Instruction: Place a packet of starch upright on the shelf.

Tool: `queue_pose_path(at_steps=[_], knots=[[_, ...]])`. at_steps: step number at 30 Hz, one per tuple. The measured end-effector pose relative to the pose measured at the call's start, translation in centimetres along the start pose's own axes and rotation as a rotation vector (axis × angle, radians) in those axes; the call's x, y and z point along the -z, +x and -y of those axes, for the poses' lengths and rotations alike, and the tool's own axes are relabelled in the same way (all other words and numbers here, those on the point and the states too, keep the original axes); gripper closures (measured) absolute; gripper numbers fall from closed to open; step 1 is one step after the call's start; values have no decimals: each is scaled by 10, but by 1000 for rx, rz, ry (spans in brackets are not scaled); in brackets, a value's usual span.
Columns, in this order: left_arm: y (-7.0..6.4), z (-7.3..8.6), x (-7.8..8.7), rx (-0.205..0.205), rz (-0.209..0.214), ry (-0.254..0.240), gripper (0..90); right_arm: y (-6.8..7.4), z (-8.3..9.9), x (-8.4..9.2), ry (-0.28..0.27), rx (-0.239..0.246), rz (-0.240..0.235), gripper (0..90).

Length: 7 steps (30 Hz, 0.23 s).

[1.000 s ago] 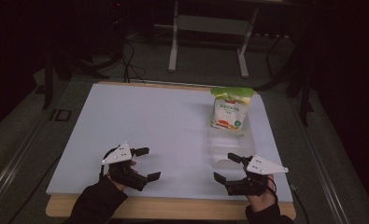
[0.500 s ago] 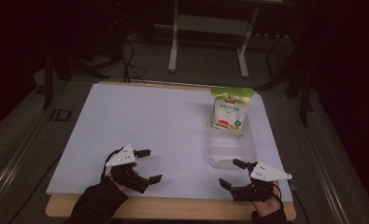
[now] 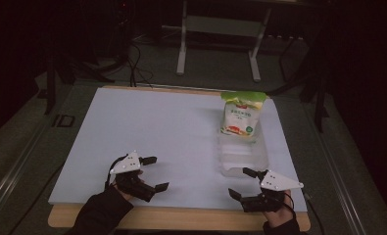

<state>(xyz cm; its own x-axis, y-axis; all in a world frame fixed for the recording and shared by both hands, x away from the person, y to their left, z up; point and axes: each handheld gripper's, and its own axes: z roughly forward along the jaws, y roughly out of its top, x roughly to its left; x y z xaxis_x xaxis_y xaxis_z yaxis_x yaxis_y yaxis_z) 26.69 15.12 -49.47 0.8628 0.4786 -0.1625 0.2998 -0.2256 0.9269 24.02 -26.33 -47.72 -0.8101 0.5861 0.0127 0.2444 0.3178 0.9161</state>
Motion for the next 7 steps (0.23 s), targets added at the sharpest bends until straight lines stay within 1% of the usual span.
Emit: queue_pose_path(at_steps=[7], knots=[[0, 0, -1, -3, 5, 9, 1, -1, 0, 1, -3, -2, 5, 134]])
